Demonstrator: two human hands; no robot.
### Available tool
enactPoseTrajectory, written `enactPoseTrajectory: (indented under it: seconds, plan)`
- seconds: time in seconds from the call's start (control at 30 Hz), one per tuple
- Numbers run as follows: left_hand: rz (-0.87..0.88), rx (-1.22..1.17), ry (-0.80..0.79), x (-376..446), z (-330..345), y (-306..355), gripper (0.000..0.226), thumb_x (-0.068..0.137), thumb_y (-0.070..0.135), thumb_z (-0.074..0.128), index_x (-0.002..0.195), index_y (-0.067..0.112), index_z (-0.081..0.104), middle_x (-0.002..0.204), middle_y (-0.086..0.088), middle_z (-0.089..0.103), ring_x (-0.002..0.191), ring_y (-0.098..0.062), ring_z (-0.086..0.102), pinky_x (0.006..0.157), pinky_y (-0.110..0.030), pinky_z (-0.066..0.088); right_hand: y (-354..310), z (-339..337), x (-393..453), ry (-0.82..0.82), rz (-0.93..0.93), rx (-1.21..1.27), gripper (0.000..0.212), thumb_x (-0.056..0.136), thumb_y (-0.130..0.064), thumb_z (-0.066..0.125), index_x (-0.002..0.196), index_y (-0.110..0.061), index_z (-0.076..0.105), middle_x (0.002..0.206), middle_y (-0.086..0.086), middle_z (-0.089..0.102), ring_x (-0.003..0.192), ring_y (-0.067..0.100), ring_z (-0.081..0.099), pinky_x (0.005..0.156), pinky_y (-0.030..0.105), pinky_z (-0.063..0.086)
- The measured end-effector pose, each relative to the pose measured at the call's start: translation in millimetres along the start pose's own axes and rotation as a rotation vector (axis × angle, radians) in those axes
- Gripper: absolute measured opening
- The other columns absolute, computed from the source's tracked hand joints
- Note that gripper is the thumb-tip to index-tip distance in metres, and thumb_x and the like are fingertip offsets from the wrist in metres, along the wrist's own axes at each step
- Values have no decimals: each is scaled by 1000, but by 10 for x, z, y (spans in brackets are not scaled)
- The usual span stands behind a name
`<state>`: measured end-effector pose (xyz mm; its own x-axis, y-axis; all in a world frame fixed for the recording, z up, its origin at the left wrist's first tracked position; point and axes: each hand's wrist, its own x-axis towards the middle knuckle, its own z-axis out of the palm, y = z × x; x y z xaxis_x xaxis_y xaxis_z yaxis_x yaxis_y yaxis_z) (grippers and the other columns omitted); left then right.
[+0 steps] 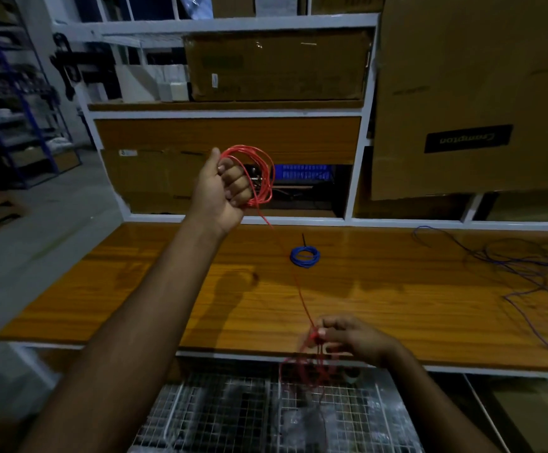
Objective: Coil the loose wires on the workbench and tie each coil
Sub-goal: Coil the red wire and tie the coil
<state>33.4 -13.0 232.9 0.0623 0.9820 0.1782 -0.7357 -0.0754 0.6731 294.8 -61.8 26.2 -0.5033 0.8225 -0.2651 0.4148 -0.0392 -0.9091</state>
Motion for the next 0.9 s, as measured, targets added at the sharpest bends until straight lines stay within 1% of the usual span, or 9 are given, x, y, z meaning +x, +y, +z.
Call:
enactPoseTrajectory:
  seconds: [0.1, 0.17, 0.23, 0.33, 0.47, 0.57, 0.7, 0.8, 0.9]
  plan:
    - [19, 51, 39, 2, -26, 8, 50, 106, 44, 31, 61, 24, 38, 45, 9, 27, 37, -5, 22, 35, -19, 16, -134, -13, -14, 112, -90, -308, 19, 100, -19, 56, 94, -27, 72, 103, -12, 70, 97, 0, 62, 87, 24, 50]
    - [15, 46, 37, 14, -51, -33, 50, 107, 43, 30, 61, 24, 38, 45, 9, 27, 36, -5, 21, 35, -19, 15, -311, -51, -11, 218, -187, -316, 17, 99, -20, 58, 97, -27, 73, 99, -17, 69, 93, -5, 61, 81, 20, 50]
    - [15, 36, 40, 14, -70, -74, 51, 107, 43, 30, 60, 24, 39, 45, 9, 27, 36, -5, 20, 35, -19, 15, -458, -92, -10, 298, -255, -239, 16, 100, -18, 56, 98, -23, 71, 92, -12, 70, 87, -1, 64, 72, 21, 53]
    - [9, 30, 68, -20, -116, -103, 50, 107, 43, 29, 61, 24, 38, 46, 9, 26, 36, -5, 19, 35, -19, 14, -560, -155, 8, 352, -257, -345, 17, 100, -18, 55, 93, -28, 66, 87, -8, 70, 83, -1, 66, 71, 26, 55]
    - [12, 34, 103, -23, -201, -98, 48, 107, 44, 30, 64, 23, 36, 46, 9, 25, 37, -5, 19, 32, -19, 18, -694, -311, -72, 391, -288, 0, 17, 100, -15, 53, 101, -8, 68, 91, 7, 71, 84, 18, 69, 75, 34, 59]
    - [19, 56, 113, -21, -245, -102, 49, 107, 44, 29, 64, 23, 37, 46, 9, 26, 37, -6, 20, 32, -20, 19, -713, -349, -65, 441, -211, -178, 16, 100, -16, 54, 94, -13, 69, 84, 7, 72, 78, 20, 70, 75, 39, 62]
    - [25, 35, 110, 4, -285, -101, 48, 107, 45, 28, 65, 23, 37, 45, 9, 27, 36, -5, 20, 33, -20, 18, -745, -363, -89, 434, -207, -88, 14, 98, -14, 56, 96, -12, 69, 87, 9, 72, 76, 21, 71, 70, 33, 61]
    - [39, 27, 117, 22, -314, -62, 48, 107, 45, 28, 66, 23, 37, 46, 9, 27, 36, -5, 20, 33, -20, 17, -714, -407, -125, 325, -199, 79, 13, 96, -13, 58, 98, -6, 70, 93, 11, 72, 83, 23, 70, 75, 36, 59]
    - [61, 7, 122, 52, -326, 4, 48, 107, 45, 29, 65, 23, 38, 46, 9, 26, 37, -5, 20, 33, -20, 17, -660, -489, -182, 255, -175, 88, 8, 90, -12, 64, 93, -7, 69, 103, 7, 72, 88, 20, 67, 77, 34, 56]
